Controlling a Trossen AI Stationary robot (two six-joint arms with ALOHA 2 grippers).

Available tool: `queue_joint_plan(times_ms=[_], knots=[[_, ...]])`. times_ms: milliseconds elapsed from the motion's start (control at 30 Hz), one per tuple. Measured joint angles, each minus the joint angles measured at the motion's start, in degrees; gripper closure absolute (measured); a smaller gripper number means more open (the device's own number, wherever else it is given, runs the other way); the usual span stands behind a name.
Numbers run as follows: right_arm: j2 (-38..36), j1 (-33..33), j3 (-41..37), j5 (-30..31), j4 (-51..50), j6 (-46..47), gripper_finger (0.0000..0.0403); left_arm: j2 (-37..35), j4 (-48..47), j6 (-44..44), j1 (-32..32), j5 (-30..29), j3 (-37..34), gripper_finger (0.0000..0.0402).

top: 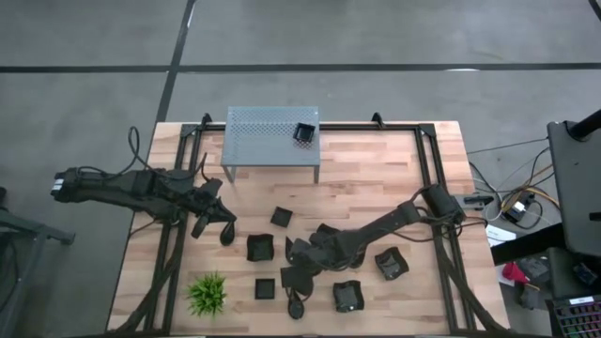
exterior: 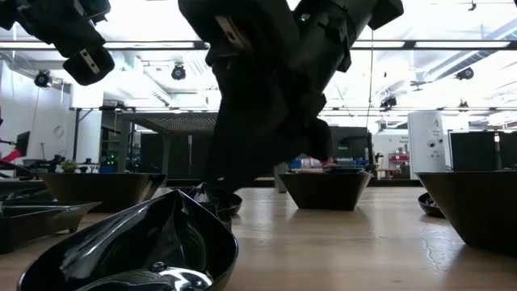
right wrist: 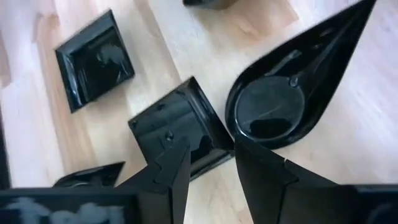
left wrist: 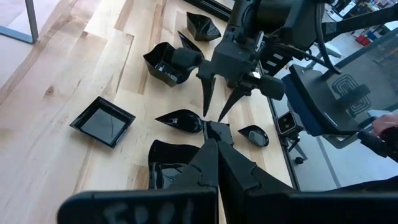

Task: Pick & Place Mini shaped plates
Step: Stack the square plate on top of the other square plates on the shelf

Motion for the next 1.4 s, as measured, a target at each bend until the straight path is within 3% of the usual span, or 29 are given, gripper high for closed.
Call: queue_joint_plan(times_ms=[467, 1000, 1400], knots=[[1.6, 0.1, 0.3, -0.9, 0.9, 0.9, 0.0296, 0.0, 0.0, -0.1, 0.0, -0.2, 0.0, 0.0401], [1.6, 0.0, 0.3, -2.4, 1.2, 2.1, 0.0389, 0.0, 0.0, -0.1, 0.0, -0.7, 0.0, 0.0401], [1.6, 0.0, 1.6, -2.6, 0.5, 5.2, 0.0395, 0.0, 0.0, -0.2, 0.0, -0.7, 0.0, 0.0401]])
